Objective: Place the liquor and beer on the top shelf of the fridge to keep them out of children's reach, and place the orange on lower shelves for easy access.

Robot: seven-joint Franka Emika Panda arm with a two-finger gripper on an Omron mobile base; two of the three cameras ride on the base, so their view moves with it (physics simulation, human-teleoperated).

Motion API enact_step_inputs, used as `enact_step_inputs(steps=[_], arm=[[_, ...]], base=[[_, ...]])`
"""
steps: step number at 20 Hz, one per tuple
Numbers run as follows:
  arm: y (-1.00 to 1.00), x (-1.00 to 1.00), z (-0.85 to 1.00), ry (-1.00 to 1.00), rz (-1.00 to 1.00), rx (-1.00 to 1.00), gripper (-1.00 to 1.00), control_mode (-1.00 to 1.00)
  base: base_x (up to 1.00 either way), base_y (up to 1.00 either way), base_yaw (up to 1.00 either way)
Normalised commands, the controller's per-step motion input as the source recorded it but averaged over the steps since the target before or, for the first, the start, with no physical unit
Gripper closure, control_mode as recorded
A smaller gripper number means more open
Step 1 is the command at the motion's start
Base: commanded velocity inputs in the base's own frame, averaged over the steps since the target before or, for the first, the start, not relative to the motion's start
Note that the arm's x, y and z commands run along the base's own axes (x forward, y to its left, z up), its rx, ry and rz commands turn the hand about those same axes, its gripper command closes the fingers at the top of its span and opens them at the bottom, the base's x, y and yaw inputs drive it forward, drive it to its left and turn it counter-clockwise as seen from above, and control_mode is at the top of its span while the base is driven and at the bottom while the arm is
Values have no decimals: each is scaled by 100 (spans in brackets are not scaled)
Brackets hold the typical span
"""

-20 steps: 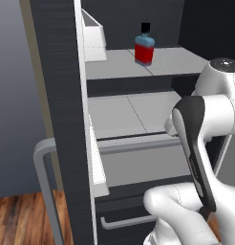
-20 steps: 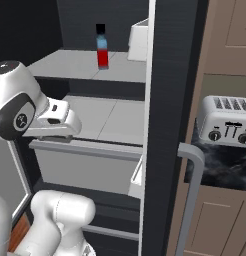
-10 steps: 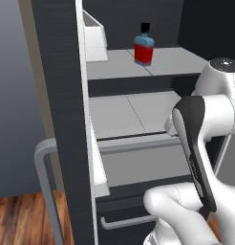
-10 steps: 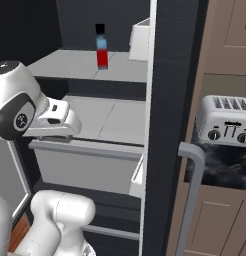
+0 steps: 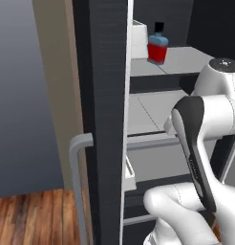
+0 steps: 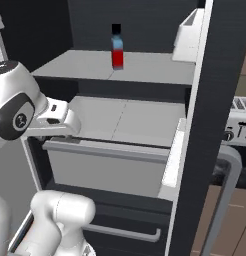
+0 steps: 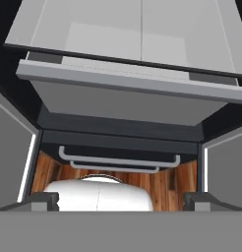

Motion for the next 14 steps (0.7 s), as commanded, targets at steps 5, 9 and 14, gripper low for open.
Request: enact_step_inputs(steps=[5, 9, 14], arm=[[0, 0, 0, 0, 0, 0, -100, 100], [0, 0, 0, 0, 0, 0, -100, 100], [0, 0, 0, 0, 0, 0, -100, 100]], base=[[-11, -7, -17], [-23, -6, -30], [-46, 0, -35]])
